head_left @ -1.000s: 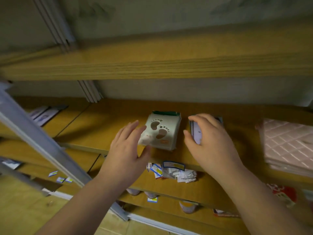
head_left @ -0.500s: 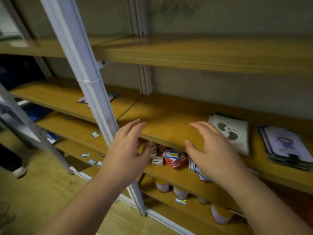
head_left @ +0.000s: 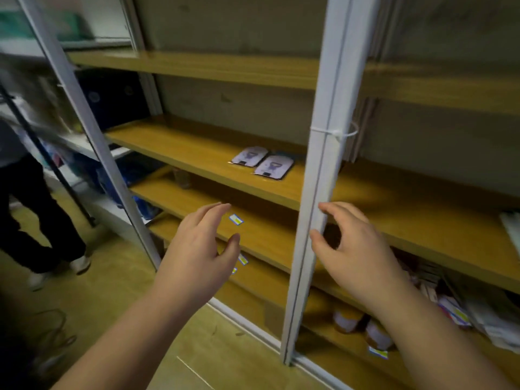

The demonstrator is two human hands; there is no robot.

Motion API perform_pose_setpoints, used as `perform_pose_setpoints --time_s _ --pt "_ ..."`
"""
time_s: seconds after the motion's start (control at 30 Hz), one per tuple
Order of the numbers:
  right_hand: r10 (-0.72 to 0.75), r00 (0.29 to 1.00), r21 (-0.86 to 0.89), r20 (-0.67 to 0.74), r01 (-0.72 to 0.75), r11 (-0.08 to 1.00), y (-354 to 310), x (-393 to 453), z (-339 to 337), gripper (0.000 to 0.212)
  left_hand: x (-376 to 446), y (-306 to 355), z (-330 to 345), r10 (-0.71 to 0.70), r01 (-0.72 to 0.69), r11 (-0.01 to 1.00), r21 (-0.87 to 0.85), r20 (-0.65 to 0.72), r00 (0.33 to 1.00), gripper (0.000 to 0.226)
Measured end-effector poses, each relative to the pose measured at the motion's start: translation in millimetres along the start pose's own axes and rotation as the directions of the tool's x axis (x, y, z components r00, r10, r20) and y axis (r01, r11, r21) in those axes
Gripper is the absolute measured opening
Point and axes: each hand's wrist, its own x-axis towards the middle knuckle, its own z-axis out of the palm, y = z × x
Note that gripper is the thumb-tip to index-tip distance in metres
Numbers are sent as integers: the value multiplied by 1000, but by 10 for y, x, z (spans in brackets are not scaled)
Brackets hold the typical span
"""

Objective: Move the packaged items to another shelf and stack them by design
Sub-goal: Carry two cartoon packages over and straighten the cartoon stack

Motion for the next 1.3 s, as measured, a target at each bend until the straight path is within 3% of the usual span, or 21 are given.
perform_pose_setpoints --time_s 0.37,0.67,0.93,1.1,1.2,1.3 --pt "5 997 -62 76 -1 998 -410 502 603 53 521 -553 99 33 -31 999 -42 46 998 57" --pt "95 995 -139 5 -93 986 -285 1409 991 60 1541 -827 358 108 -112 993 43 83 991 61" --pt "194 979 -185 60 -180 966 -326 1919 1276 64 2383 -981 568 93 -99 993 58 92 991 65" --pt "209 975 -206 71 -191 960 -340 2020 1387 64 2957 -1106 963 -57 -10 981 195 338 939 74" --pt "262 963 -237 56 -242 941 -352 2086 1435 65 3363 -1114 1251 -119 -121 899 421 502 857 88" --pt "341 940 -259 29 -322 910 -369 2148 1484 66 3609 -1067 1459 -118 -179 862 475 532 839 104"
